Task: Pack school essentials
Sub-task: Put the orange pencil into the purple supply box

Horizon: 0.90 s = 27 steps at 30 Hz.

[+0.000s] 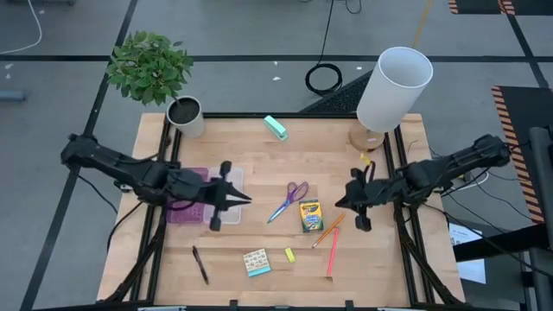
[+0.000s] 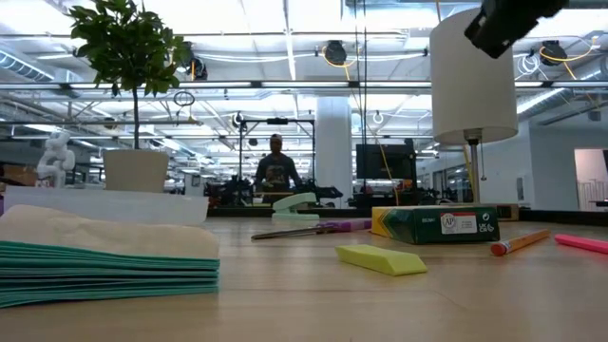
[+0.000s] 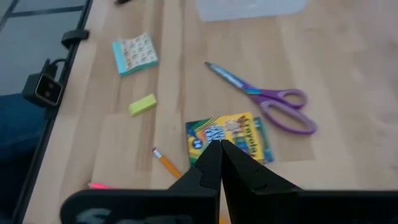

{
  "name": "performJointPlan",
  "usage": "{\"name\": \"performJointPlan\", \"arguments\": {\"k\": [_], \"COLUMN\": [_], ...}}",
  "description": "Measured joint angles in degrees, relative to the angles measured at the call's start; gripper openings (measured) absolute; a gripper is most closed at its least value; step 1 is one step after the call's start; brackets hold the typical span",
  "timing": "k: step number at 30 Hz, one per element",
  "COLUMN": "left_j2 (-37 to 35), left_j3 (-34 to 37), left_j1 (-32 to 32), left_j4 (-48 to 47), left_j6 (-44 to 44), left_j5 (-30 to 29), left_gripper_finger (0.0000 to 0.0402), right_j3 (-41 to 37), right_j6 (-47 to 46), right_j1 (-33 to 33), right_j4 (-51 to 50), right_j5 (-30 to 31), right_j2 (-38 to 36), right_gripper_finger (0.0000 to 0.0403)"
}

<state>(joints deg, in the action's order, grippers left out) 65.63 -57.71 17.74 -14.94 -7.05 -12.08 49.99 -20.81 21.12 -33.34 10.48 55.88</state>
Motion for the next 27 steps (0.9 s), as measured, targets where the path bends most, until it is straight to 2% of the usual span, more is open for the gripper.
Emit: {"name": "performJointPlan", "arguments": {"k": [6, 14, 19, 27], "left_j2": [5.6, 7.3, 7.3, 7.3], "left_j3": [-1.9, -3.4, -3.5, -3.5], "left_j1": [-4.2, -5.7, -5.5, -5.4], "left_j4": [-0.4, 0.6, 1.6, 1.6], "left_j6": [-0.5, 0.7, 1.3, 1.3], "left_j5": [7.4, 7.6, 7.7, 7.7], "left_gripper_finger": [0.0035, 0.0035, 0.0035, 0.0035], "right_j3": [-7.7, -18.1, -23.8, -32.0], "right_j6": [-4.7, -7.0, -7.3, -0.5], "right_j1": [2.0, 4.7, 4.9, 4.9], "right_j4": [7.4, 12.1, 15.3, 27.9], "right_j5": [0.0, -1.1, -1.5, -1.7], "right_j2": [0.0, 0.0, 0.0, 0.0], "right_gripper_finger": [0.0000, 0.0015, 0.0046, 0.0123]}}
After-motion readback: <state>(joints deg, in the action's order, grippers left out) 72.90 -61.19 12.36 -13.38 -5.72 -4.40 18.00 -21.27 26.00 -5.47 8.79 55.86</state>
